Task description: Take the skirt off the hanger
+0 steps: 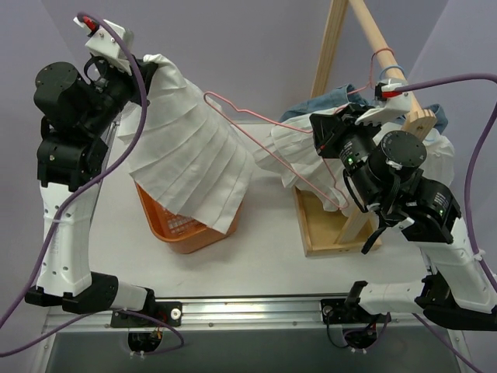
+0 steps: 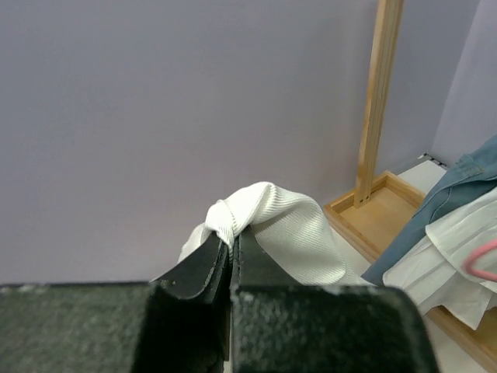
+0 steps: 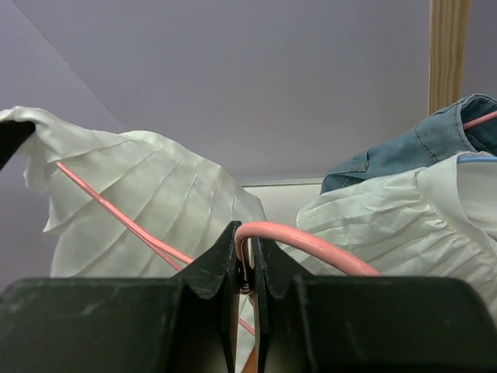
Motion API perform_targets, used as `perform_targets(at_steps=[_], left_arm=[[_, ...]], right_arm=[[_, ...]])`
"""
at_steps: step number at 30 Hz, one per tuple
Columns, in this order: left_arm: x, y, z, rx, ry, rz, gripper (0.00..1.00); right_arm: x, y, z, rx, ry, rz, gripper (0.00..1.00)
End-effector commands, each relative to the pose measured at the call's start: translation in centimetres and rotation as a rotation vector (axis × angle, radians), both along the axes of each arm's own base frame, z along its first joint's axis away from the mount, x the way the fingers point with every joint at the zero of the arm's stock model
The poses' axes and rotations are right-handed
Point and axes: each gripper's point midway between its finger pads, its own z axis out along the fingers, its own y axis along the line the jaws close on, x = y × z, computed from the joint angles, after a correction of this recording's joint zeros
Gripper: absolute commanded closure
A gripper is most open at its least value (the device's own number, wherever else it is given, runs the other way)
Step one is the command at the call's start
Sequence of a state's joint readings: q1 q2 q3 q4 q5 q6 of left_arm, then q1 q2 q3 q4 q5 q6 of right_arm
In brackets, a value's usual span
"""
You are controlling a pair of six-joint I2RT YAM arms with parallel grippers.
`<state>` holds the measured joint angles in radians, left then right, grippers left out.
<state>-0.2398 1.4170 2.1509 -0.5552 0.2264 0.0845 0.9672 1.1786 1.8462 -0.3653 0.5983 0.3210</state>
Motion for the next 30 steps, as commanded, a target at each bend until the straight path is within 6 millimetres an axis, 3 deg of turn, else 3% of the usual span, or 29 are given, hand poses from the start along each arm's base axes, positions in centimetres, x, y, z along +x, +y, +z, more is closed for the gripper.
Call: perform_targets(at_steps=[1, 4, 9, 11, 17, 18, 22, 25, 30], left_arm=[[-1.7, 1.1, 3.4, -0.125, -0.126, -0.094, 0.98], [-1.4, 2.6, 2.3, -0.159, -0.080, -0.062, 0.98], [-0.4, 3.7, -1.8, -0.175, 0.014, -0.019, 0.98], [0.2, 3.5, -3.3, -0.182, 0.066, -0.022, 0.98], [2.1, 0.3, -9.2, -0.281, 0.298, -0.201, 0.98], [2.8, 0.1, -11.3, -0.301, 0.354, -0.201, 0.98], [3.8, 0.6, -15.3, -0.348, 0.492, -0.141, 0.98], [2.6, 1.8, -15.2, -0.337, 0.459, -0.065, 0.98], [-1.0, 4.2, -12.3, -0.289, 0.360, 0.059, 0.98]], right_arm=[[-0.1, -1.3, 1.2, 0.014, -0.032, -0.039, 1.00], [-0.1, -1.4, 1.2, 0.012, -0.032, -0.040, 1.00], [0.0, -0.9, 0.7, 0.023, -0.030, -0.025, 1.00], [0.2, -0.6, 0.0, 0.016, -0.019, -0.023, 1.00], [0.3, -0.1, -1.1, 0.005, -0.003, -0.016, 1.00], [0.4, -0.1, -1.3, 0.001, 0.001, -0.016, 1.00], [0.3, -0.2, -2.2, -0.015, 0.020, -0.020, 1.00], [0.2, -0.4, -2.3, -0.006, 0.022, -0.021, 1.00], [0.1, -0.5, -2.3, -0.006, 0.022, -0.020, 1.00]])
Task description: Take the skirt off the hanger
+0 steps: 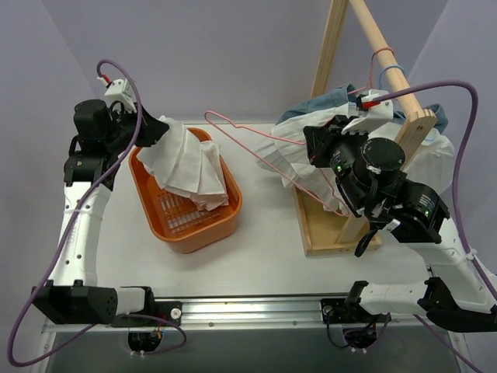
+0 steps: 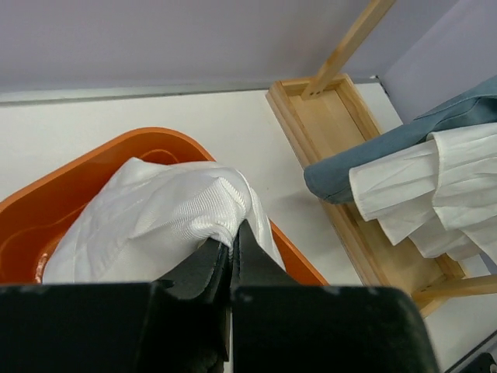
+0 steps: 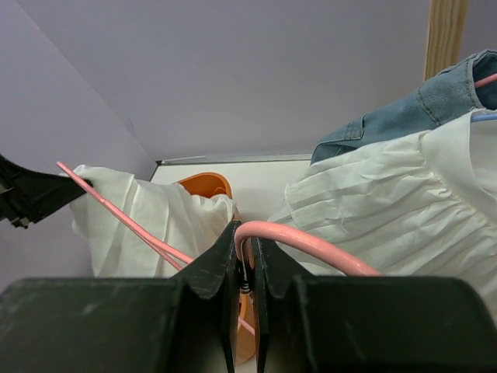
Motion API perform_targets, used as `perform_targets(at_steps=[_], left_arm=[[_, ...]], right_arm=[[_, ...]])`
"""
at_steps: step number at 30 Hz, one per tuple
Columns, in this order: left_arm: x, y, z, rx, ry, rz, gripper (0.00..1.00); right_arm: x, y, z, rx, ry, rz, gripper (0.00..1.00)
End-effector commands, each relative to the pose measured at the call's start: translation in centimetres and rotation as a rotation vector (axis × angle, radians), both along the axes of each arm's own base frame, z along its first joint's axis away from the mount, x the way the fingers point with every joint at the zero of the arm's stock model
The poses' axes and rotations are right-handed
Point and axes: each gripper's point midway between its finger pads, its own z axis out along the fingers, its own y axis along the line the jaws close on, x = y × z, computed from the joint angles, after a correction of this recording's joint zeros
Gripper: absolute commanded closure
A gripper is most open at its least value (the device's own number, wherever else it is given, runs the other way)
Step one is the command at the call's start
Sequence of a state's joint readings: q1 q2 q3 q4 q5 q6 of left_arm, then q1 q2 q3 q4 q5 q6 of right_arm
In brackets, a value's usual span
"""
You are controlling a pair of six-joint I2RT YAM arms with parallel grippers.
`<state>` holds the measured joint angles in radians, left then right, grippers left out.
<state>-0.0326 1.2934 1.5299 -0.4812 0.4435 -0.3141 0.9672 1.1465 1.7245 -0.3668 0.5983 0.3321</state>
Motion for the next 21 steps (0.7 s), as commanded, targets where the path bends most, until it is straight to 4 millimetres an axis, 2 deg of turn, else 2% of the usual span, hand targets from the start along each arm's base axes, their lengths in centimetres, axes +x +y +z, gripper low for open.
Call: perform_targets(at_steps=[1, 2, 4, 7, 10, 11, 21], left_arm=[[-4.3, 2.3, 7.8, 0.053, -0.237, 0.111, 0.98], [-5.1, 2.6, 8.6, 0.066, -0.263, 0.126, 0.98], [-5.3, 3.1, 8.5, 0.087, -0.254, 0.151, 0.98], [-5.1, 2.9, 8.3, 0.092, -0.240, 0.132, 0.98], [-3.9, 1.2, 6.9, 0.067, -0.202, 0.039, 0.98], [-2.9, 0.8, 5.7, 0.058, -0.155, 0.014, 0.98], [1.3, -2.4, 1.0, -0.015, -0.036, -0.179, 0.98]], right_arm=[[-0.2, -1.0, 1.4, 0.057, -0.031, -0.021, 1.00], [-0.3, -1.0, 1.5, 0.061, -0.033, -0.018, 1.00], [-0.1, -0.8, 1.2, 0.058, -0.028, -0.016, 1.00], [0.1, -0.3, 0.9, 0.054, -0.021, -0.008, 1.00], [0.2, 0.1, 0.4, 0.050, -0.008, -0.001, 1.00], [0.2, 0.2, 0.3, 0.051, -0.006, -0.001, 1.00], [0.3, 0.3, -0.6, 0.030, 0.013, -0.003, 1.00]])
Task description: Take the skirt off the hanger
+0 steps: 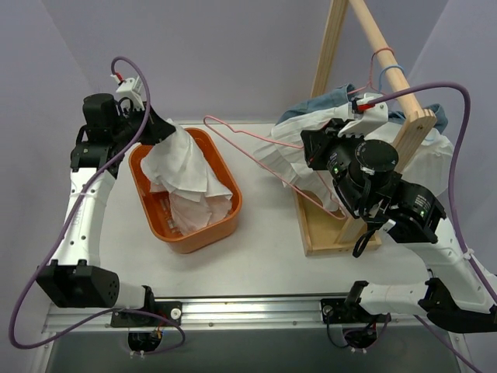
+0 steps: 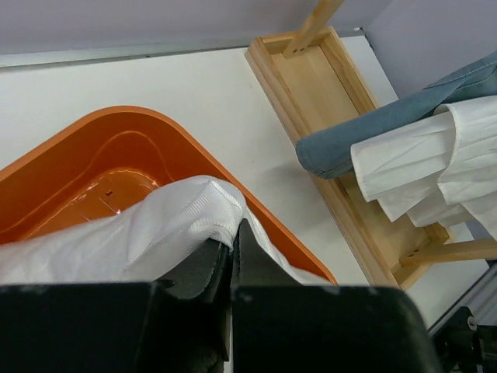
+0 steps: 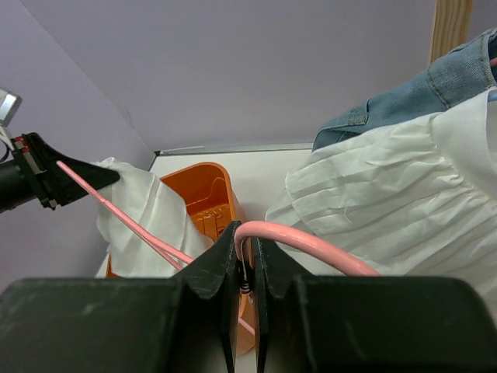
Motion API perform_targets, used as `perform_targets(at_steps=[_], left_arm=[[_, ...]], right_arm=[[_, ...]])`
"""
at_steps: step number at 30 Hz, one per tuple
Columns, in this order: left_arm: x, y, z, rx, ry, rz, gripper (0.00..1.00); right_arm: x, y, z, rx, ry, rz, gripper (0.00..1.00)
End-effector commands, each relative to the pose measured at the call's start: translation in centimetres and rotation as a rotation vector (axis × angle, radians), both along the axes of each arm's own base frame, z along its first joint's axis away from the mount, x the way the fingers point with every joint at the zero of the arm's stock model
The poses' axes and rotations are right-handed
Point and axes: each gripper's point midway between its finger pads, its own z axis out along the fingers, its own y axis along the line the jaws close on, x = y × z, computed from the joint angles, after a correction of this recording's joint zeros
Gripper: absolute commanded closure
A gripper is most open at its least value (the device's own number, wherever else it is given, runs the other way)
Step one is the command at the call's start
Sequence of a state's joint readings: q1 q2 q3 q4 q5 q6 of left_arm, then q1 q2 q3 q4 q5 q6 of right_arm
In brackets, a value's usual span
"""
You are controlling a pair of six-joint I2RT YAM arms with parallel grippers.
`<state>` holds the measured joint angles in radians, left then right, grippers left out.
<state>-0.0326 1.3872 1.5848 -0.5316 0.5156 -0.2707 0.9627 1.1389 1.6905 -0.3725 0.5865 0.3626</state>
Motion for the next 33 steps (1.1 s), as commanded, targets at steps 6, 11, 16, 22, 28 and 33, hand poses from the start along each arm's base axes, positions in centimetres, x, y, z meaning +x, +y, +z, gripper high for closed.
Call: perform_targets(at_steps=[6, 11, 16, 22, 28, 33], left_arm=[[1.7, -1.3, -0.8, -0.040, 0.034, -0.088, 0.90], [0.4, -0.7, -5.3, -0.039, 0.142, 0.000, 0.05], [-3.5, -1.6, -0.8, 0.005, -0.105, -0.019, 0.06], [-8.8, -2.8, 6.3, 0.019, -0.387, -0.134, 0.06], [-15.6, -5.5, 10.4, -0.018, -0.643, -0.393, 0.05], [-21.0, -8.3, 9.6, -0.043, -0.695, -0.729, 0.02]], right_arm=[[0.2, 0.0, 0.4, 0.025, -0.008, -0.007, 1.00], [0.5, 0.6, -0.9, -0.014, 0.016, 0.007, 1.00], [0.7, 1.3, -3.1, -0.073, 0.066, 0.023, 1.00], [0.1, 1.0, -5.7, -0.153, 0.146, 0.045, 1.00], [-1.0, -0.2, -7.8, -0.243, 0.232, 0.066, 1.00], [-2.9, 0.0, -8.8, -0.255, 0.282, 0.162, 1.00]])
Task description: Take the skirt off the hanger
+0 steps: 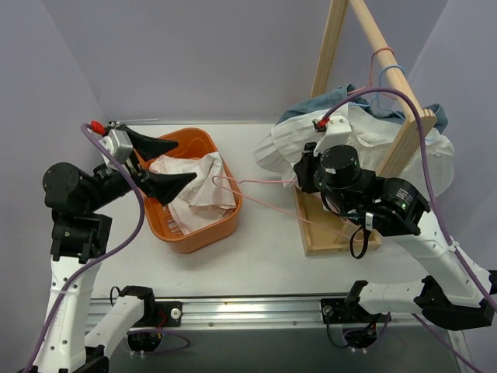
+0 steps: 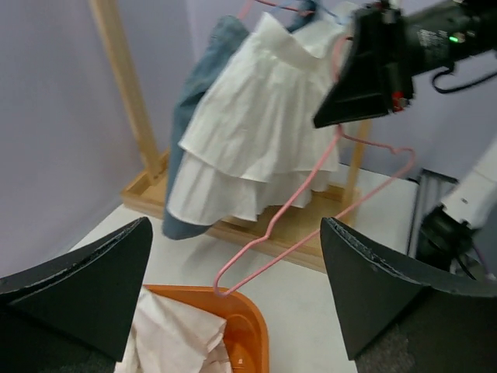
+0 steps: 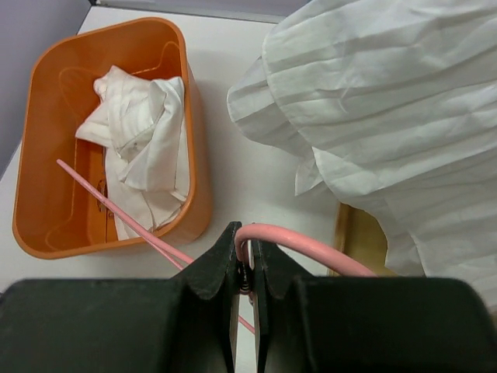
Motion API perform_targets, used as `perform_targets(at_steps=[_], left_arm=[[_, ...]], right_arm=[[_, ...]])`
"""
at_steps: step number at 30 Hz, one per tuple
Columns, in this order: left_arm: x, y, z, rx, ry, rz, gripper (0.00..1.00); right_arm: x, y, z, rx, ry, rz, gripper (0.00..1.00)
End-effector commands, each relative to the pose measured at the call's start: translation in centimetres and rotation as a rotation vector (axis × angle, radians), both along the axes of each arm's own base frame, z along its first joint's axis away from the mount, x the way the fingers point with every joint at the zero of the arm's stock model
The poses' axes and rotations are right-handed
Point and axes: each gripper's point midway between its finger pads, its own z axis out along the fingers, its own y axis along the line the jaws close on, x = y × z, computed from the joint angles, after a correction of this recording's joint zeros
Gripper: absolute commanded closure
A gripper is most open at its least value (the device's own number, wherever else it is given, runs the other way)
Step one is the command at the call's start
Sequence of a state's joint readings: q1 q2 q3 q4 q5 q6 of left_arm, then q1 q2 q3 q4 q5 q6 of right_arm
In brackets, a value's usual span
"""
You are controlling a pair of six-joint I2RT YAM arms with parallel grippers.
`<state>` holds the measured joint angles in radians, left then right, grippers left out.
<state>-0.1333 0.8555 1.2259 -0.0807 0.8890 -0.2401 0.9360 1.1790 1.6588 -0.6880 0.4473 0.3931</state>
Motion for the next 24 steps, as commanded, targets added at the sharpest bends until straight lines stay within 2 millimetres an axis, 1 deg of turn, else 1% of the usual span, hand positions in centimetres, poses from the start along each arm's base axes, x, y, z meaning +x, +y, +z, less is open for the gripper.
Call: perform_targets(at_steps=[1, 3, 4, 5, 6, 8, 9, 10, 11, 12, 13, 14, 15, 16, 17, 18, 21, 24], left_arm=[[-3.7, -2.6, -0.6, 0.066, -0.066, -0.288, 0.02], [-4.9, -3.3, -1.1, 0.096, -0.061, -0.383, 0.00], [-5.1, -3.7, -1.9, 0.104, -0.009, -0.424, 0.00], [-5.8, -4.2, -2.1, 0.110, -0.002, -0.469, 0.00], [-6.2, -4.4, -2.3, 0.124, -0.012, -0.501, 0.00], [-6.9, -5.0, -3.3, 0.139, 0.037, -0.543, 0.00], [-6.9, -5.2, -3.3, 0.158, -0.002, -0.542, 0.00], [-6.9, -5.3, -4.3, 0.171, 0.057, -0.541, 0.00], [-7.1, -5.4, -4.7, 0.182, 0.075, -0.547, 0.00], [-7.5, -5.8, -4.6, 0.210, 0.010, -0.566, 0.00], [-7.3, -6.1, -6.0, 0.237, 0.087, -0.554, 0.00], [-7.4, -6.3, -6.5, 0.258, 0.102, -0.549, 0.00], [-7.9, -6.8, -7.4, 0.291, 0.122, -0.571, 0.00], [-7.5, -7.0, -8.0, 0.316, 0.133, -0.547, 0.00], [-7.6, -7.2, -8.4, 0.329, 0.142, -0.548, 0.06], [-8.2, -7.6, -9.0, 0.343, 0.155, -0.569, 0.06], [-8.8, -7.8, -9.5, 0.357, 0.161, -0.574, 0.07], [-9.0, -7.6, -10.0, 0.372, 0.171, -0.560, 0.07]], right_arm=[[-1.8, -0.4, 0.5, 0.021, 0.034, 0.068, 1.00], [-2.5, -0.2, 0.4, 0.027, 0.053, 0.104, 1.00], [-2.7, -0.2, 0.5, 0.033, 0.057, 0.113, 1.00], [-3.0, -0.2, 0.6, 0.043, 0.060, 0.123, 1.00], [-3.4, 0.1, 0.5, 0.049, 0.073, 0.150, 1.00], [-3.8, 0.3, 0.6, 0.056, 0.085, 0.169, 1.00], [-4.0, 0.2, 0.4, 0.051, 0.095, 0.176, 1.00], [-4.3, 0.5, 0.4, 0.056, 0.104, 0.195, 1.00], [-4.5, 0.5, 0.5, 0.063, 0.103, 0.204, 1.00], [-4.7, 0.5, 0.7, 0.072, 0.102, 0.212, 1.00], [-4.9, 0.5, 1.1, 0.084, 0.097, 0.219, 1.00], [-5.0, 0.4, 1.7, 0.100, 0.088, 0.224, 1.00], [-5.1, 0.4, 2.0, 0.110, 0.085, 0.227, 1.00], [-5.4, 0.5, 2.8, 0.130, 0.073, 0.238, 1.00], [-5.5, 0.5, 3.1, 0.137, 0.070, 0.244, 1.00], [-5.5, 0.6, 3.3, 0.141, 0.066, 0.249, 1.00], [-5.7, 0.8, 3.7, 0.147, 0.066, 0.267, 1.00], [-6.0, 1.3, 4.1, 0.169, 0.065, 0.298, 1.00]])
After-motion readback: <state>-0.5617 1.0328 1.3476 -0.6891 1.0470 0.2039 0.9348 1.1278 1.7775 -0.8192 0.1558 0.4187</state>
